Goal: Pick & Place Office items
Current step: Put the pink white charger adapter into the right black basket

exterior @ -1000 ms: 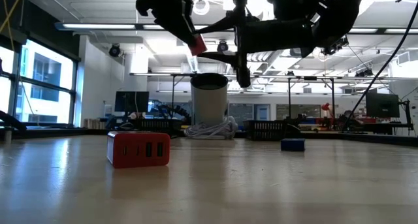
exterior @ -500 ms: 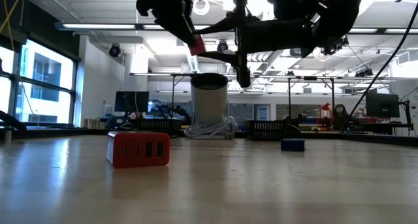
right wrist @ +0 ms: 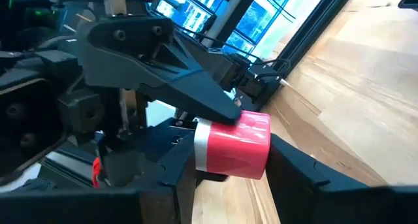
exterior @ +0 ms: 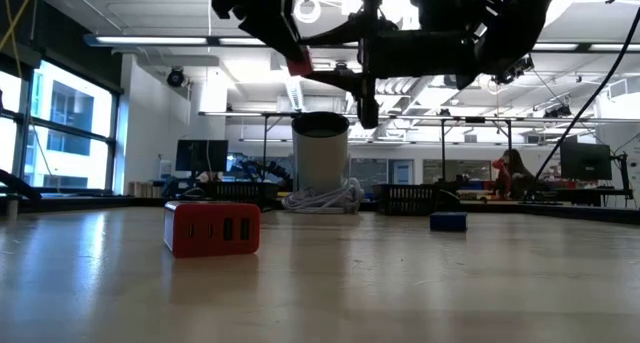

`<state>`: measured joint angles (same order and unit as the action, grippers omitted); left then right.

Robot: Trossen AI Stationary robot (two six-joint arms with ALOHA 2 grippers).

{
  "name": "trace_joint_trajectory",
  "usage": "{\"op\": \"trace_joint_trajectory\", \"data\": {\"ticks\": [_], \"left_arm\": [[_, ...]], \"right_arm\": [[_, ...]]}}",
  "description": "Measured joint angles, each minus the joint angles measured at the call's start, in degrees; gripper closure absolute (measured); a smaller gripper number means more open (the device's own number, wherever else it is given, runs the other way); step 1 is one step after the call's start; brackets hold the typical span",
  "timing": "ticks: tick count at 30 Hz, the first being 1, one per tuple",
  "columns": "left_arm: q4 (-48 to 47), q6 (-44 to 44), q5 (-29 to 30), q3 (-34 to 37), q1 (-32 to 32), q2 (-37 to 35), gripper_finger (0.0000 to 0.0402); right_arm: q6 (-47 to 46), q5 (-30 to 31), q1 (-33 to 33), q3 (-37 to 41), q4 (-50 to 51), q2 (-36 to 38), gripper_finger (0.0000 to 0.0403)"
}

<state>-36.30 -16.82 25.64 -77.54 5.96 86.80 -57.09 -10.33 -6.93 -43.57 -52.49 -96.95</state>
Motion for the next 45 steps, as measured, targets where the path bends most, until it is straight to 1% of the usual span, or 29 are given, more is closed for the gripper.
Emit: {"op": "trace_joint_trajectory", "data": {"ticks": [5,9,11,15,20,23,27,29,31,36,45], "left_arm": [[-0.36,-0.02,0.13,0.0,0.26,-2.72,0.024],[-1.14,0.99,3.1,0.0,0.33,-5.44,0.0239],[-1.98,2.08,3.65,0.0,0.31,-7.08,0.0239],[-4.17,3.75,6.82,-0.02,0.16,-10.28,0.0239],[-6.32,6.61,7.14,-0.02,0.24,-14.73,0.0239],[-6.86,8.09,5.51,-0.02,0.22,-16.66,0.0239],[-7.39,9.74,0.41,-0.02,0.37,-18.11,0.0239],[-8.14,10.4,-1.41,0.0,0.64,-18.47,0.0239],[-8.3,10.86,-1.74,0.04,1.18,-18.47,0.0239],[-8.68,11.2,-2.65,0.07,2.68,-18.47,0.0239],[-8.75,13.51,-9.48,0.07,6.11,-18.47,0.0239]], "right_arm": [[0.12,-0.95,-0.31,-0.02,-0.05,0.07,0.0262],[0.34,-1.64,-0.34,-0.09,0.17,0.73,0.0262],[0.88,-2.11,-0.36,-0.09,0.53,1.57,0.0262],[3.15,-4.19,-0.42,0.0,5.71,3.58,0.0262],[6.71,-2.61,-0.85,0.0,12.31,8.25,0.0262],[8.76,-1.98,-1.62,0.62,15.77,11.29,0.0263],[9.84,-1.47,-4.56,2.86,18.47,15.19,0.0263],[9.53,-1.16,-6.38,4.48,17.51,15.92,0.0263],[8.59,-1.77,-8.65,6.83,17.64,16.73,0.0263],[7.2,-3.4,-13.88,10.52,15.3,17.0,0.0263],[6.14,-6.72,-24.52,13.54,14.73,16.98,0.0263]]}}
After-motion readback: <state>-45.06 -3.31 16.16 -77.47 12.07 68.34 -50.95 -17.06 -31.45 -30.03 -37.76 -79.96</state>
